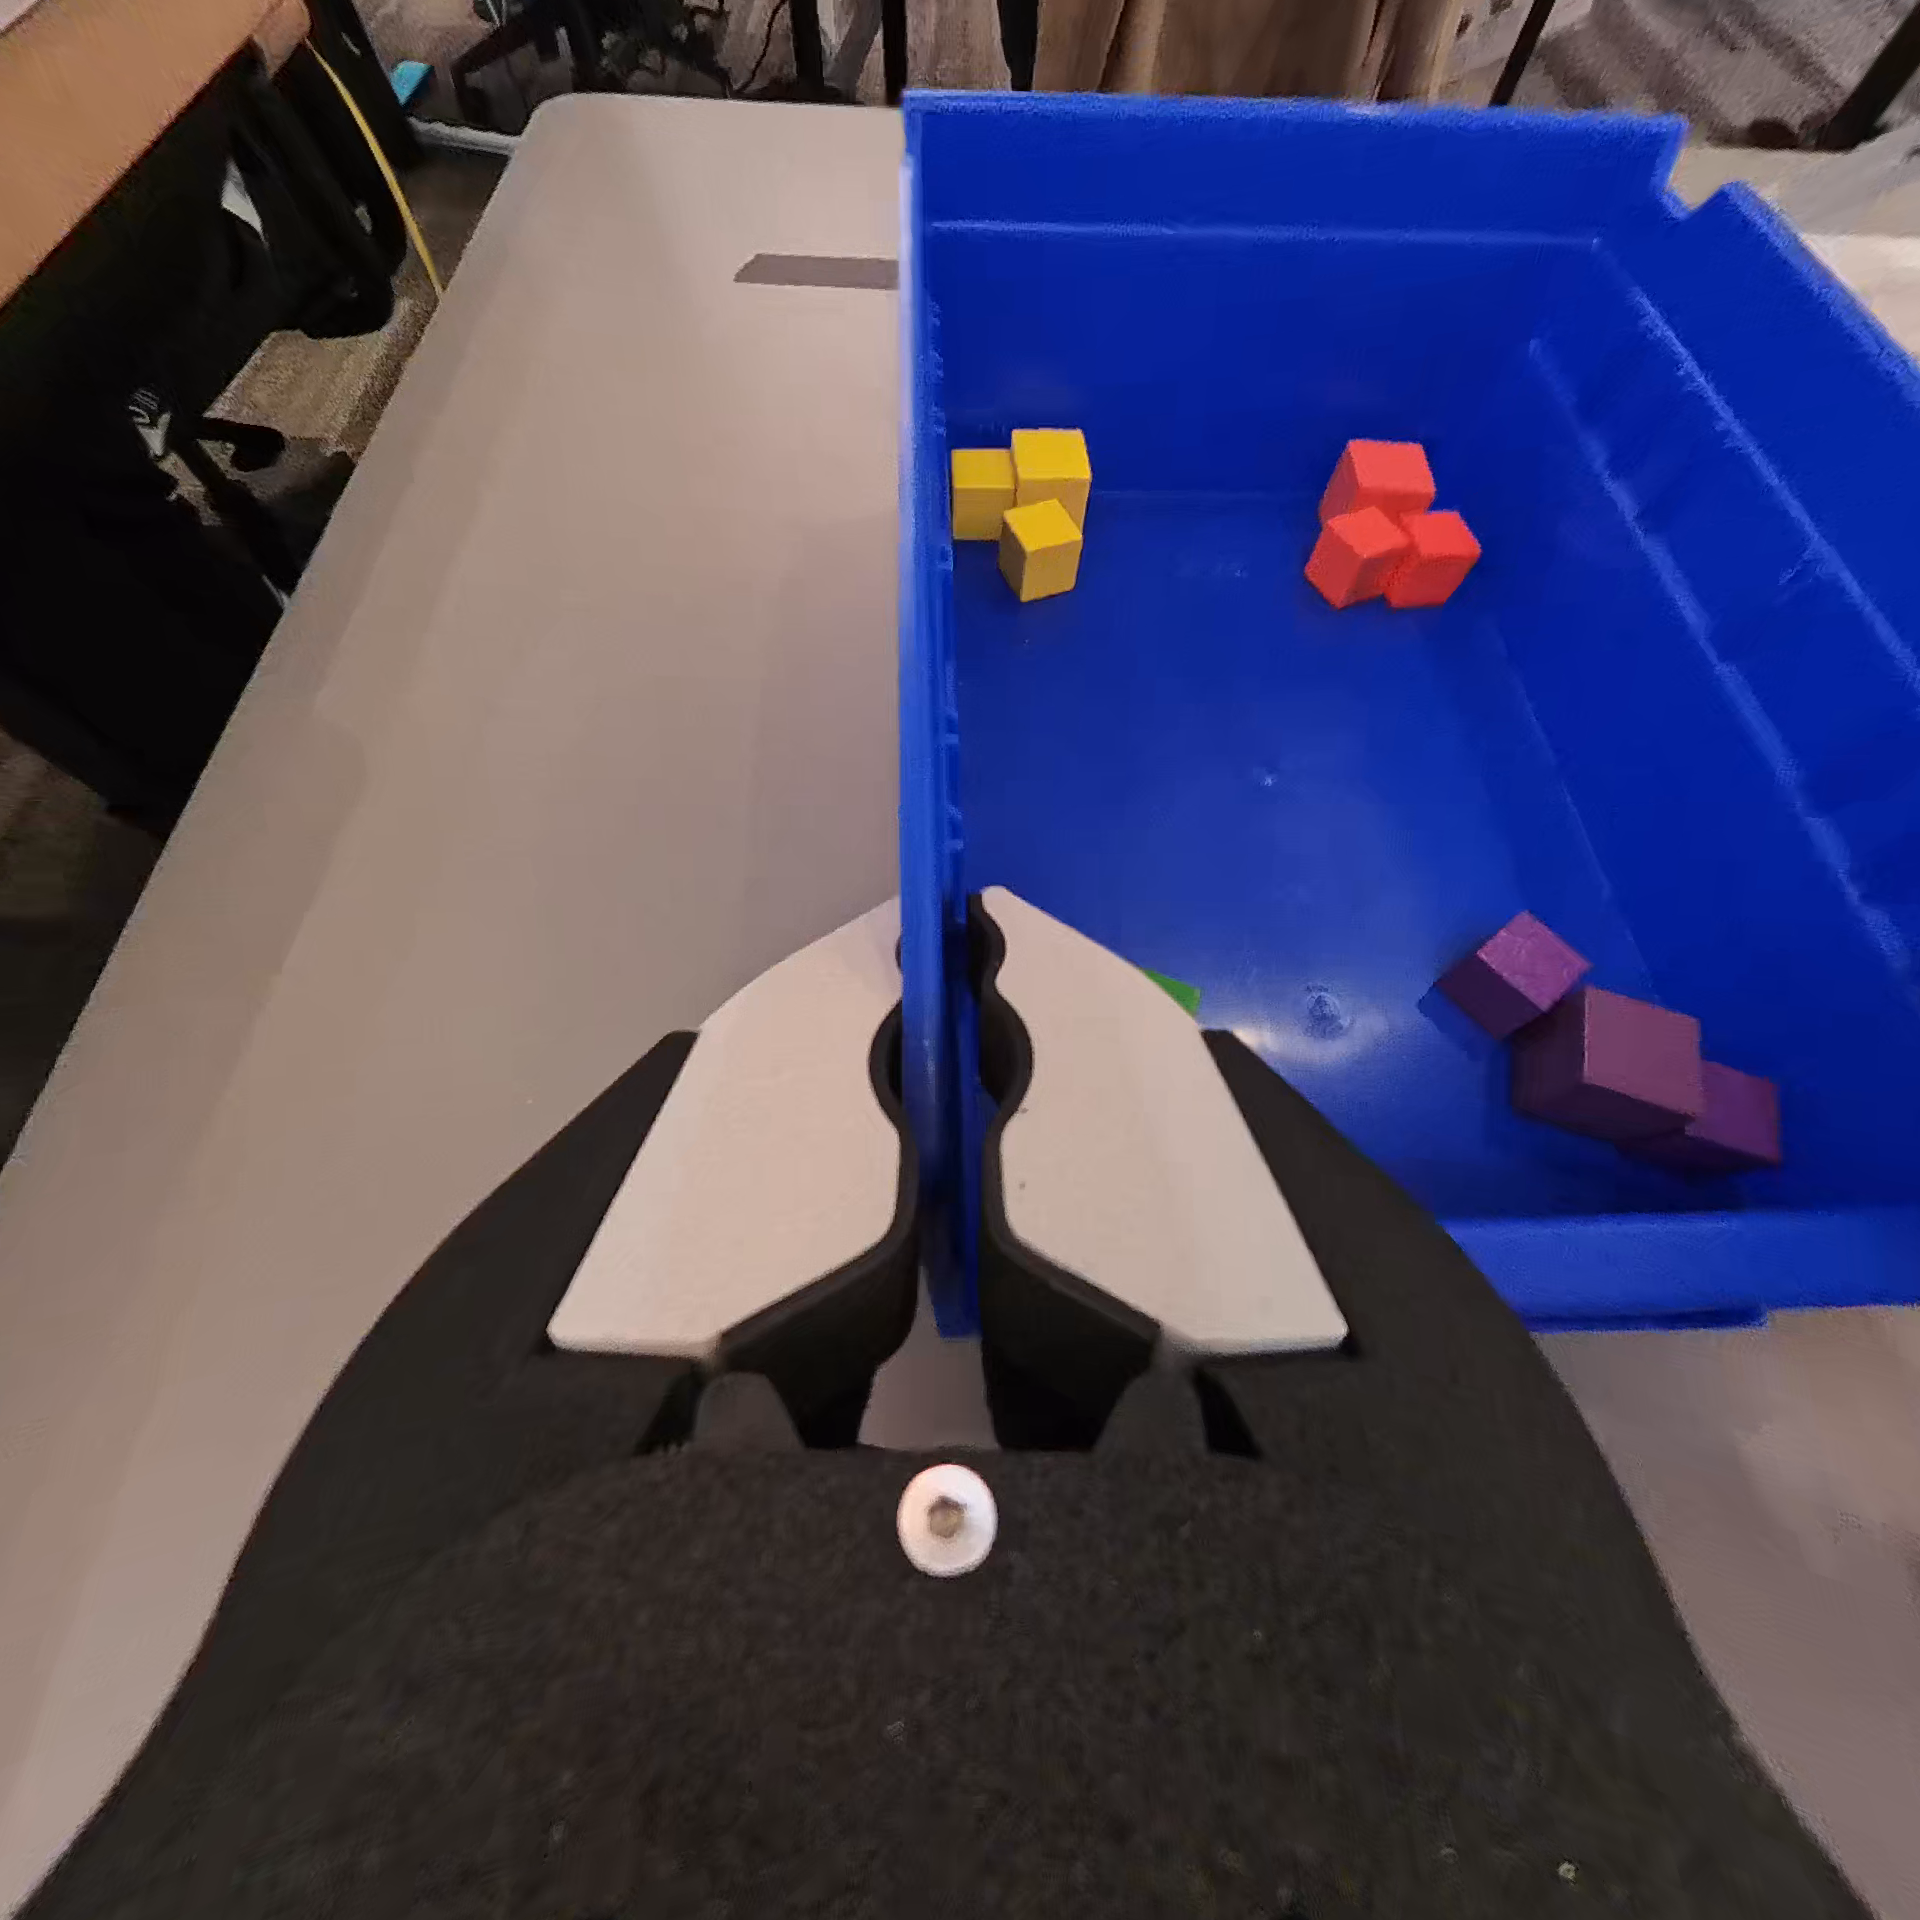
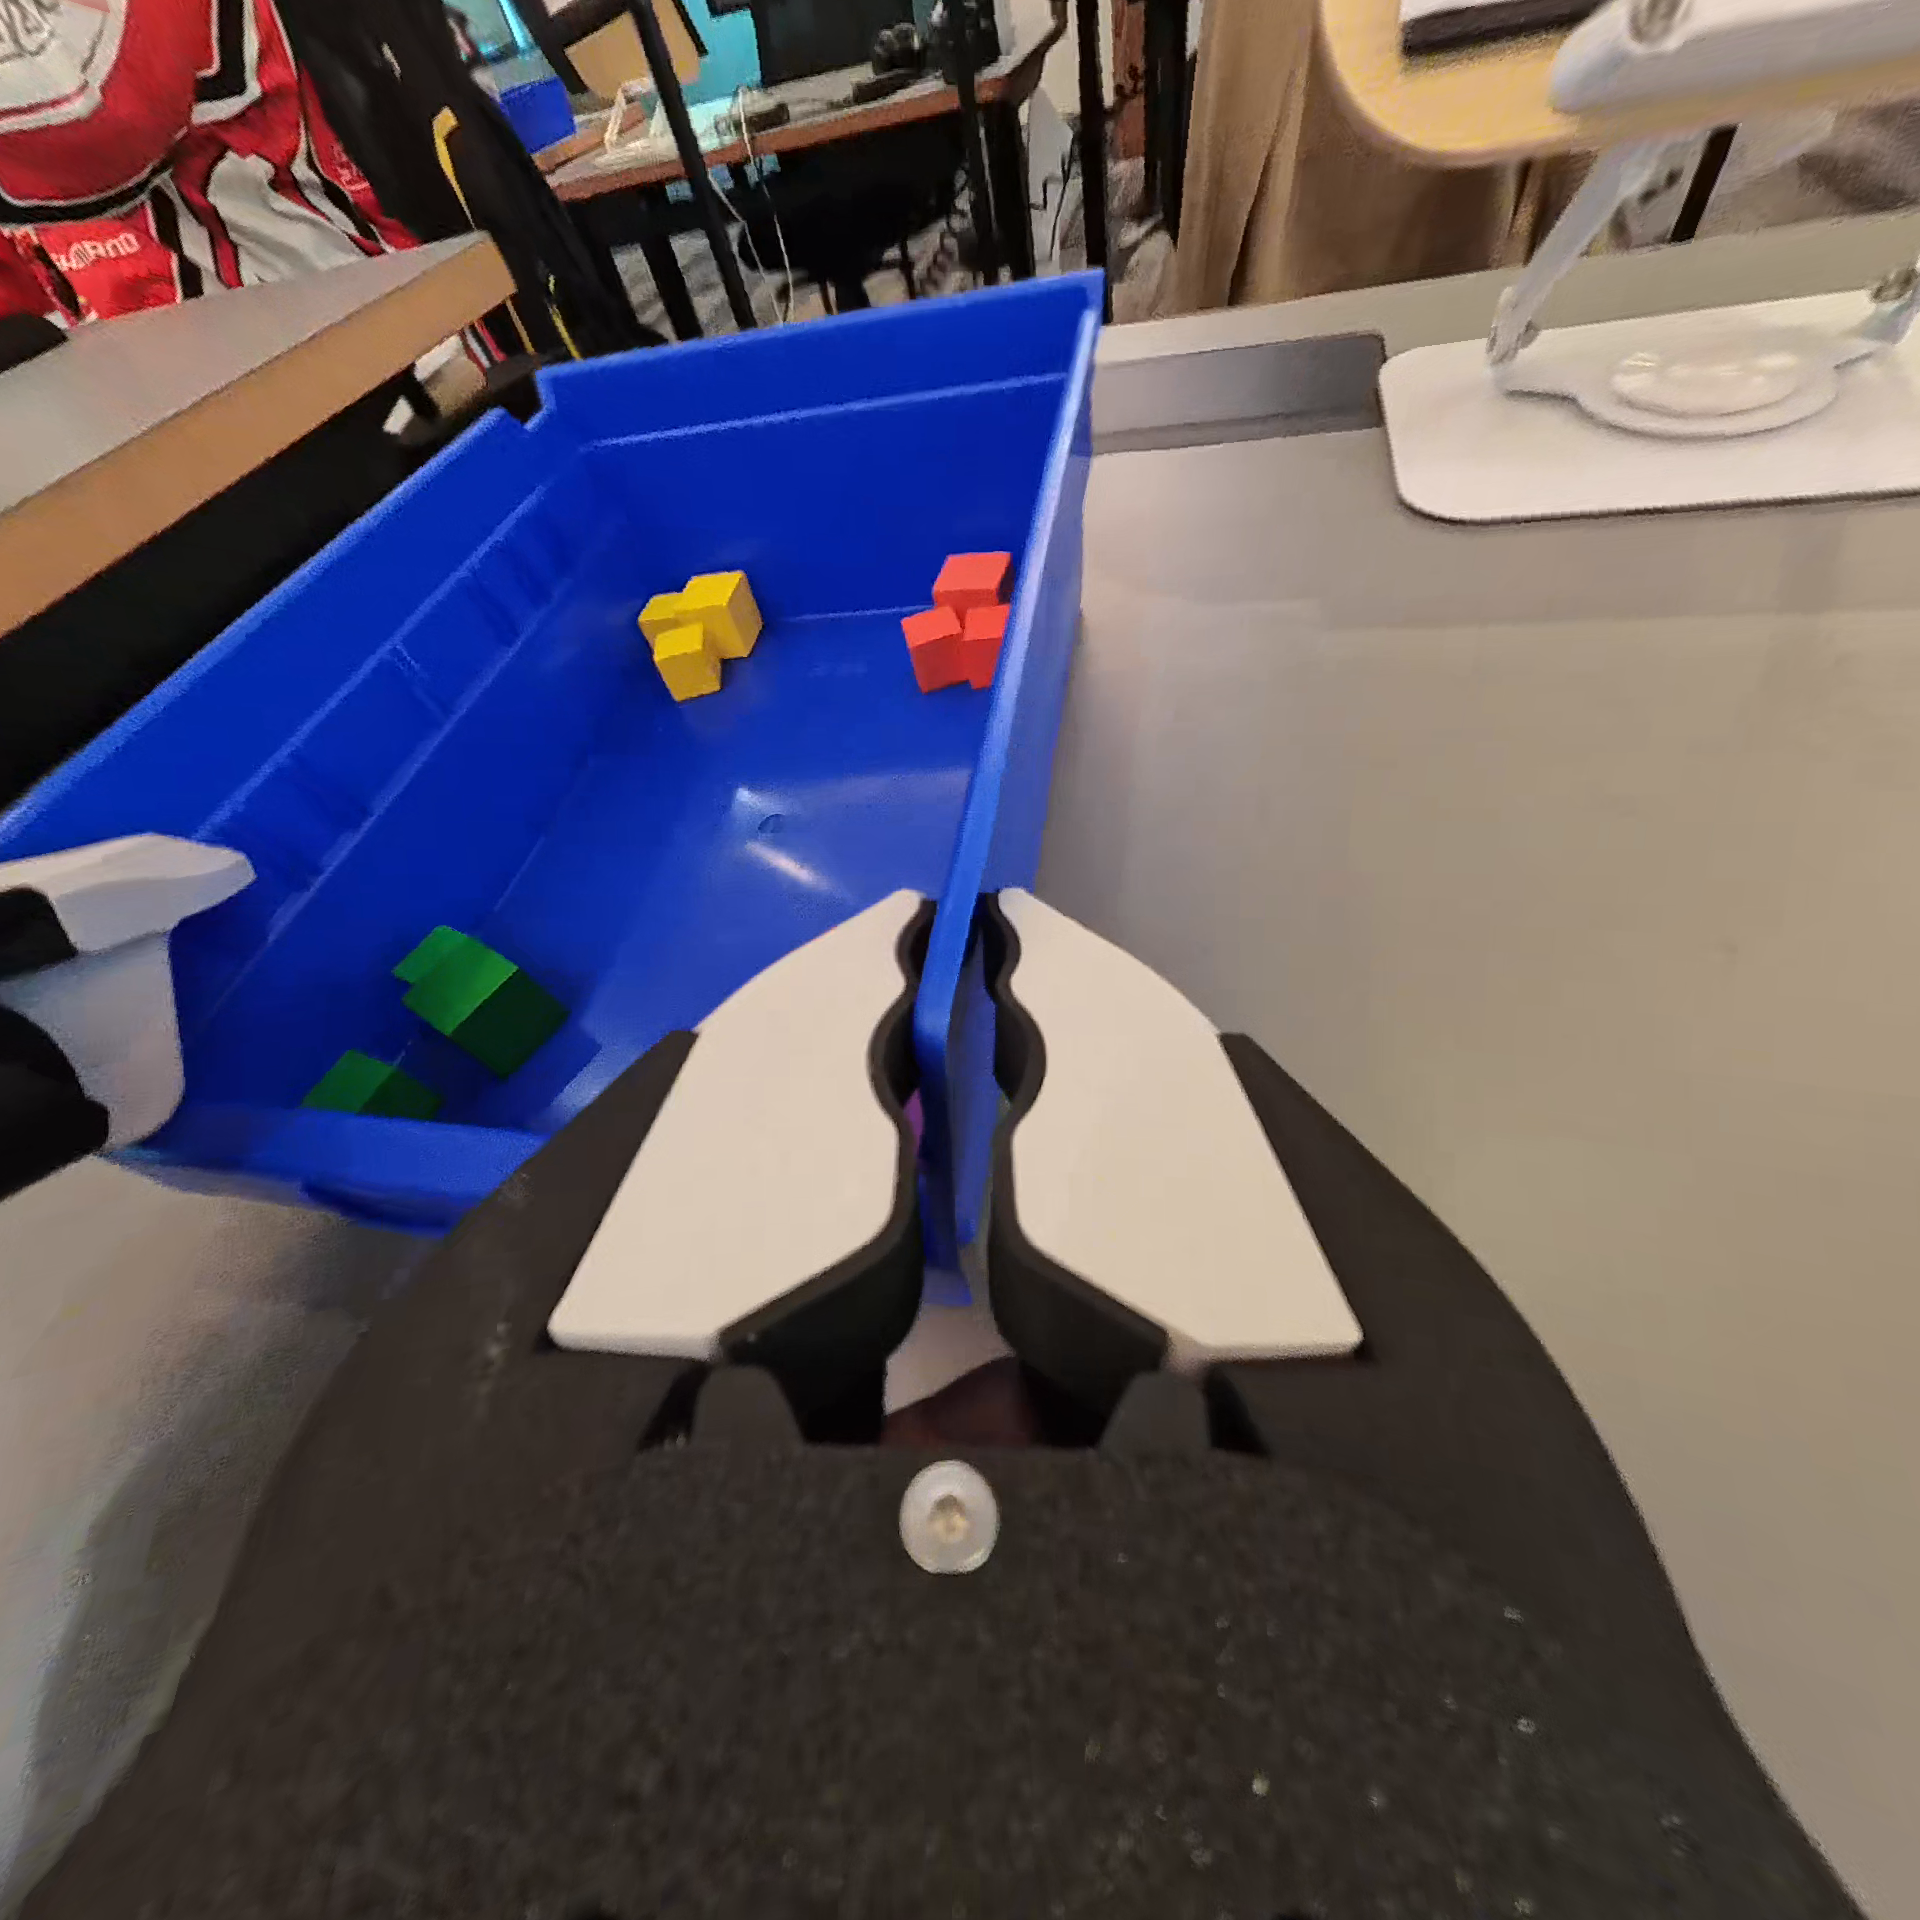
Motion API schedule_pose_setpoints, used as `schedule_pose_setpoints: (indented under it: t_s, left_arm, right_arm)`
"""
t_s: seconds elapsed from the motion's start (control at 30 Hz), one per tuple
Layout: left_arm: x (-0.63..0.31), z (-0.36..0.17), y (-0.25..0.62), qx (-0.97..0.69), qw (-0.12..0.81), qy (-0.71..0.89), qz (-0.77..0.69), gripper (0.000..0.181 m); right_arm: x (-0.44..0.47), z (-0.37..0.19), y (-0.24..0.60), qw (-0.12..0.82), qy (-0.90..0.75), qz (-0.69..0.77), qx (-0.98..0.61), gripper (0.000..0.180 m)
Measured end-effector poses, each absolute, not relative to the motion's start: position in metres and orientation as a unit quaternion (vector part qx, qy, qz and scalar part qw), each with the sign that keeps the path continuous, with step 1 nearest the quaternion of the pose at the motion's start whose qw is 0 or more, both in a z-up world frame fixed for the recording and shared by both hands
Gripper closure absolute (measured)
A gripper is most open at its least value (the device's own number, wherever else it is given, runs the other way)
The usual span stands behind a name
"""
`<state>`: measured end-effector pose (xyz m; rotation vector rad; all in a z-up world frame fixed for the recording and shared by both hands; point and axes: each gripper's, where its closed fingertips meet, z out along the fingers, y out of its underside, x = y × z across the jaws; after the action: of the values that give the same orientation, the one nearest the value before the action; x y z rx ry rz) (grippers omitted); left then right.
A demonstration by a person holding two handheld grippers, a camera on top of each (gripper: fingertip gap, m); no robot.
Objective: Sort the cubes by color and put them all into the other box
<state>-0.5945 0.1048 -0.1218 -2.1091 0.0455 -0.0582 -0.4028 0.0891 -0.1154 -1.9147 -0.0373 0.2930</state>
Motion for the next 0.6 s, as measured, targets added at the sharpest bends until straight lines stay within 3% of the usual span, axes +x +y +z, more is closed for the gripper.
schedule_pose_setpoints:
  t_s: [0.2, 0.3, 0.4, 0.5, 0.6]
  left_arm:
    - [-0.599, -0.121, 0.103, -0.867, 0.498, 0.002, -0.026, 0.173]
    - [-0.610, -0.109, 0.089, -0.856, 0.517, -0.027, 0.015, 0.137]
    - [-0.610, -0.061, 0.056, -0.811, 0.580, -0.056, 0.052, 0.131]
    - [-0.559, -0.015, 0.018, -0.772, 0.635, -0.030, 0.009, 0.129]
    - [-0.451, -0.011, -0.010, -0.765, 0.626, 0.052, -0.139, 0.127]
  right_arm:
    - [-0.411, -0.115, 0.086, 0.573, -0.060, 0.134, -0.806, 0.159]
    - [-0.401, -0.107, 0.075, 0.580, -0.105, 0.154, -0.793, 0.138]
    - [-0.377, -0.091, 0.049, 0.577, -0.136, 0.195, -0.782, 0.134]
    - [-0.340, -0.077, 0.010, 0.563, -0.205, 0.245, -0.762, 0.135]
    - [-0.268, -0.080, -0.010, 0.561, -0.240, 0.236, -0.756, 0.134]
